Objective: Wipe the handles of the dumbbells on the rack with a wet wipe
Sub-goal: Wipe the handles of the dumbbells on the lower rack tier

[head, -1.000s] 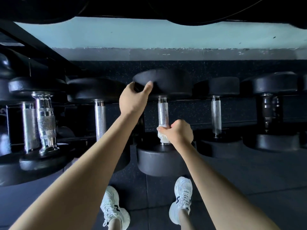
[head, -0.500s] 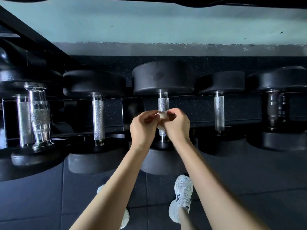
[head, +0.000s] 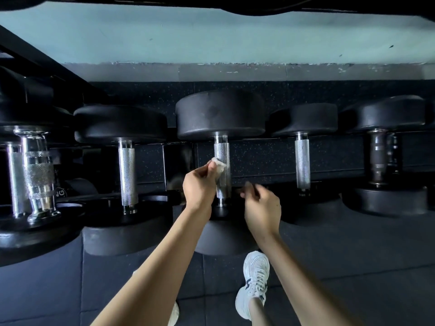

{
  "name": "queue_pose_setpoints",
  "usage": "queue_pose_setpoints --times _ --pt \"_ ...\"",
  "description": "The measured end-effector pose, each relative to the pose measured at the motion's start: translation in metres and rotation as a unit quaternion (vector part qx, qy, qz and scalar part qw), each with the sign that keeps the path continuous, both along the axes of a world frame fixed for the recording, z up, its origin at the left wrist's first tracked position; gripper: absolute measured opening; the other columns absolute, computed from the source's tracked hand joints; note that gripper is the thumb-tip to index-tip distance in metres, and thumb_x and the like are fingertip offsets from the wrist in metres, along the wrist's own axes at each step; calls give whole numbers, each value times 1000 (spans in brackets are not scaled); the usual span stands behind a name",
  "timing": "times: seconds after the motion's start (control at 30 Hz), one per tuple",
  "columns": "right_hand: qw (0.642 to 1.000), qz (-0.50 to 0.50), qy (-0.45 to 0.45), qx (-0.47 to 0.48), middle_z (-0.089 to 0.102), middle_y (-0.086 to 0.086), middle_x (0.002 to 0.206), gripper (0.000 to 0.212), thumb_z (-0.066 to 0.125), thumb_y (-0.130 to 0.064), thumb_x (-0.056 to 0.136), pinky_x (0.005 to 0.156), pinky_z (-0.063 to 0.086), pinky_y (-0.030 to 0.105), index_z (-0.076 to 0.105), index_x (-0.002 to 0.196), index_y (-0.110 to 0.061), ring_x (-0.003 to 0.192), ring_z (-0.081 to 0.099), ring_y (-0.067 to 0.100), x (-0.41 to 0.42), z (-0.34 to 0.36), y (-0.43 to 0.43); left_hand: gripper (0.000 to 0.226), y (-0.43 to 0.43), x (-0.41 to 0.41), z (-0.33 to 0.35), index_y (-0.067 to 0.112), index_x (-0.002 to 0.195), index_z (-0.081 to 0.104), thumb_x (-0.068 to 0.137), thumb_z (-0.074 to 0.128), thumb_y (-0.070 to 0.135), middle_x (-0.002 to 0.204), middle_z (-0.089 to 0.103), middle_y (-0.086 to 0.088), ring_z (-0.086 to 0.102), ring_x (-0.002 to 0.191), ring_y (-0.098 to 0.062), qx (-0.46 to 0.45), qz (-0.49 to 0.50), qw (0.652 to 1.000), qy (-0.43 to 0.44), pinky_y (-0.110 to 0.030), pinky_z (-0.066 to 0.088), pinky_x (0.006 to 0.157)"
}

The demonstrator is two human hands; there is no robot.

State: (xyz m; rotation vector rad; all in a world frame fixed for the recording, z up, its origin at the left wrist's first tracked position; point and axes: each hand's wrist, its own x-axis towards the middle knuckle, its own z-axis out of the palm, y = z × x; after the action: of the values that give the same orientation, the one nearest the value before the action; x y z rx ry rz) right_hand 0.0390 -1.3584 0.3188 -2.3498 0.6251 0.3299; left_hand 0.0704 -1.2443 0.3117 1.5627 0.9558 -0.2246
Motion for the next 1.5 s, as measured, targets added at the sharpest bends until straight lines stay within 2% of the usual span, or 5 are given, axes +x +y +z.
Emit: queue_pose_setpoints --times 0.73,0.87,0.9,0.97,1.5 --pt "997 -28 -67 10 68 9 67 43 32 -33 77 65 49 41 64 67 -6 67 61 30 -4 -1 3 36 -12 50 -7 5 114 67 85 69 26 109 70 -7 63 93 -8 -79 112 990 -28 -20 49 92" --pt "995 -29 -93 15 61 11 57 50 27 -39 75 56 45 43 58 61 -3 56 56 31 -5 -2 7 40 5 31 -21 2 98 71 90 60 39 110 45 1 33 101 -9 84 -115 986 -82 -26 46 65" --pt "995 -30 -95 8 60 12 55 48 29 -37 76 55 44 43 56 59 -1 54 54 32 -5 -2 7 42 11 25 -27 3 81 70 90 58 42 64 37 6 26 64 -11 127 -168 975 -76 -32 39 57" --pt "995 -33 -95 0 55 12 51 38 39 -26 82 52 40 41 51 57 -1 50 49 31 -5 -2 6 48 18 13 -34 8 59 56 91 56 44 52 44 -4 31 56 -14 143 -222 962 -62 -31 29 52" --pt "996 -23 -87 -8 59 11 55 37 35 -26 77 56 42 43 55 59 0 55 53 30 -5 -9 1 10 15 49 -10 15 87 68 88 66 25 69 60 9 50 50 10 -50 -94 991 -78 -5 39 53"
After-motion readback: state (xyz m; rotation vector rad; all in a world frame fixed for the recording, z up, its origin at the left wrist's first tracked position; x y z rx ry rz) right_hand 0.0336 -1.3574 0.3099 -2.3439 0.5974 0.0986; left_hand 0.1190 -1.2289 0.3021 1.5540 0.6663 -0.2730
